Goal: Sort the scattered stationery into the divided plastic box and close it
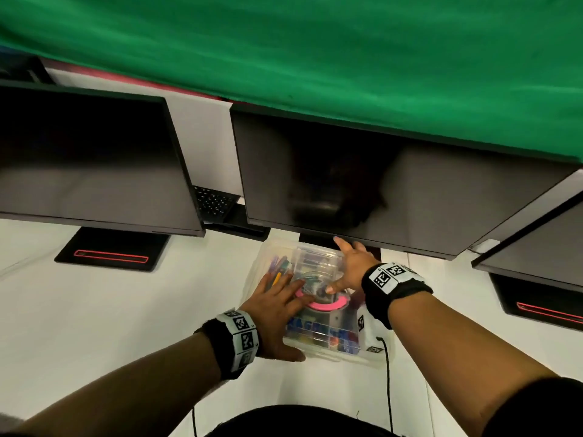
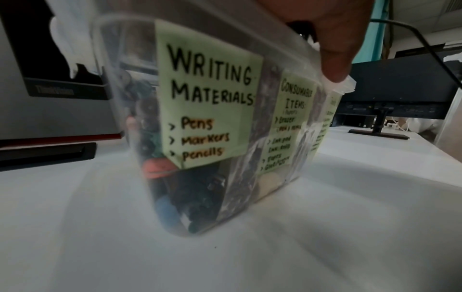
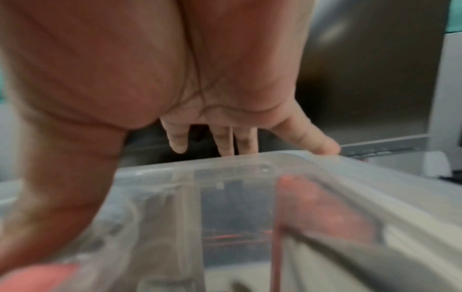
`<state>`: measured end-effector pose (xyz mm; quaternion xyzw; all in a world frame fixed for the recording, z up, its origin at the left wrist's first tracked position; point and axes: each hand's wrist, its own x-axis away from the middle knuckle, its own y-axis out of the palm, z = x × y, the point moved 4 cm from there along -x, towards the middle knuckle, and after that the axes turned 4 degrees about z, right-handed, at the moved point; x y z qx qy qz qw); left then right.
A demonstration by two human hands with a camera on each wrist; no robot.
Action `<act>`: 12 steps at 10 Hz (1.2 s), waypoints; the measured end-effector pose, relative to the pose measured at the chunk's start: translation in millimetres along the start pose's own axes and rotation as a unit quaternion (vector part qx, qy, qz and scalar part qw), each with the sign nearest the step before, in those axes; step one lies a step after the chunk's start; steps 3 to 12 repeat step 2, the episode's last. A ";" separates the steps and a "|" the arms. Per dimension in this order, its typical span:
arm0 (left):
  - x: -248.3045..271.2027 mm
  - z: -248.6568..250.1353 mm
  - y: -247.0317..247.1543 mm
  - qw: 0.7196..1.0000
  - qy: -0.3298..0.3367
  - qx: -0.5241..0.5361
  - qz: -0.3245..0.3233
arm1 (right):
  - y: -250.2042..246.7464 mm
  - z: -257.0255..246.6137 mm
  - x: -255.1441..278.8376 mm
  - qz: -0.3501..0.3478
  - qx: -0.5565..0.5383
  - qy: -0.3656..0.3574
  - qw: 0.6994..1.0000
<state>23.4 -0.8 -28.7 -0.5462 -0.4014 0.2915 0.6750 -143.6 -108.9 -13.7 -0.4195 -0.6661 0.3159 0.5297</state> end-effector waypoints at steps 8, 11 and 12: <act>9.8 -11.1 -11.1 0.985 0.000 0.164 0.050 | -12.9 71.6 61.3 0.131 -0.462 0.039 0.876; 9.8 -11.1 -11.1 0.985 0.000 0.164 0.050 | -12.9 71.6 61.3 0.131 -0.462 0.039 0.876; 9.8 -11.1 -11.1 0.985 0.000 0.164 0.050 | -12.9 71.6 61.3 0.131 -0.462 0.039 0.876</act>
